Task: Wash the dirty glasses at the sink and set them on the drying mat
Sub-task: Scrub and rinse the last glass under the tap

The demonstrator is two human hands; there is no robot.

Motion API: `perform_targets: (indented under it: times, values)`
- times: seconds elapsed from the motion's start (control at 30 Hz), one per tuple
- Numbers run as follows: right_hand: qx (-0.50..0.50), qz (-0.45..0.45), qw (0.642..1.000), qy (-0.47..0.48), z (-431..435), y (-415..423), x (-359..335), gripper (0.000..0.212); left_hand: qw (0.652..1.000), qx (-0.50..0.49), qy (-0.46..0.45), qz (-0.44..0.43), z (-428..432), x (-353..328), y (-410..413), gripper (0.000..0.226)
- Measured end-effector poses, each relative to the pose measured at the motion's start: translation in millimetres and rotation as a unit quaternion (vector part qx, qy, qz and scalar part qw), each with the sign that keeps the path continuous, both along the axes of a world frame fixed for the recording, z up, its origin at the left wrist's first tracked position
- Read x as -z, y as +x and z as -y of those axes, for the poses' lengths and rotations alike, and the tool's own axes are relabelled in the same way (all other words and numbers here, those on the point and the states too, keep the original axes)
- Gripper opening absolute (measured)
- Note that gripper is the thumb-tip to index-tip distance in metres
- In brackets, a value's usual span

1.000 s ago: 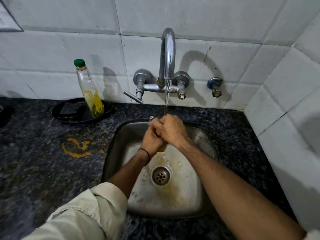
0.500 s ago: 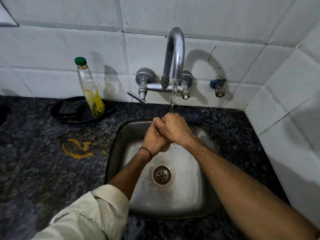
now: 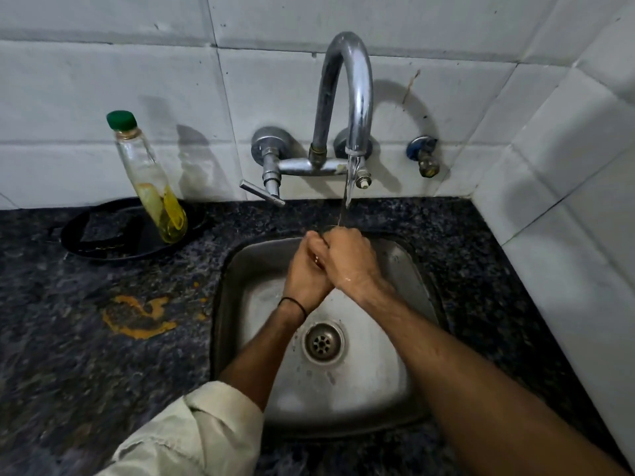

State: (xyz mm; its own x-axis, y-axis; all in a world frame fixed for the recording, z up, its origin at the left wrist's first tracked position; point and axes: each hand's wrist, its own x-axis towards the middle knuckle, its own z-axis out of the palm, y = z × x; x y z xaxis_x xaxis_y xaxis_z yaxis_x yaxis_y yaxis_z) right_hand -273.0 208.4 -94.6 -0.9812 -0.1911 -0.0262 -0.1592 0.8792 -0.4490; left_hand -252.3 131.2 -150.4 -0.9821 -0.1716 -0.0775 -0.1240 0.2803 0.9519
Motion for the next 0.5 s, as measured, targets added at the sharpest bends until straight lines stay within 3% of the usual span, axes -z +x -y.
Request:
perform_targets:
  times: [0.1, 0.17, 0.23, 0.3, 0.37, 0.43, 0.5]
  values:
    - [-0.11, 0.023, 0.993, -0.032, -16.0, -4.6, -2.2, 0.034, 0.981, 0.178, 0.075, 0.004, 27.4, -4.1, -3.7, 0.043]
    - [-0.116, 0.035, 0.991, -0.057, -18.5, -1.5, -4.4, 0.039, 0.971, 0.232, 0.052, 0.001, 35.2, -4.4, -11.0, 0.042]
    - [-0.048, 0.015, 0.996, -0.072, -13.8, 2.7, -5.6, 0.042, 0.981, 0.188, -0.037, -0.016, 23.4, -3.7, -14.9, 0.027]
    - [0.038, 0.012, 0.997, -0.063, -3.3, 6.9, -5.4, 0.042, 0.984, 0.075, -0.157, -0.031, 5.0, 0.2, -13.4, 0.013]
    - [0.095, 0.024, 0.993, -0.06, 8.2, 12.8, -2.3, 0.046, 0.982, -0.024, -0.185, -0.045, -10.9, 3.0, -4.2, 0.014]
    - [0.099, 0.021, 0.994, -0.028, 11.6, 16.1, 0.6, 0.05, 0.996, -0.045, -0.079, -0.027, -15.9, 0.9, 4.3, 0.021]
    - [0.064, 0.017, 0.998, 0.013, 3.4, 16.0, 0.8, 0.051, 0.996, 0.027, 0.084, 0.016, -8.8, -0.8, 11.0, 0.007]
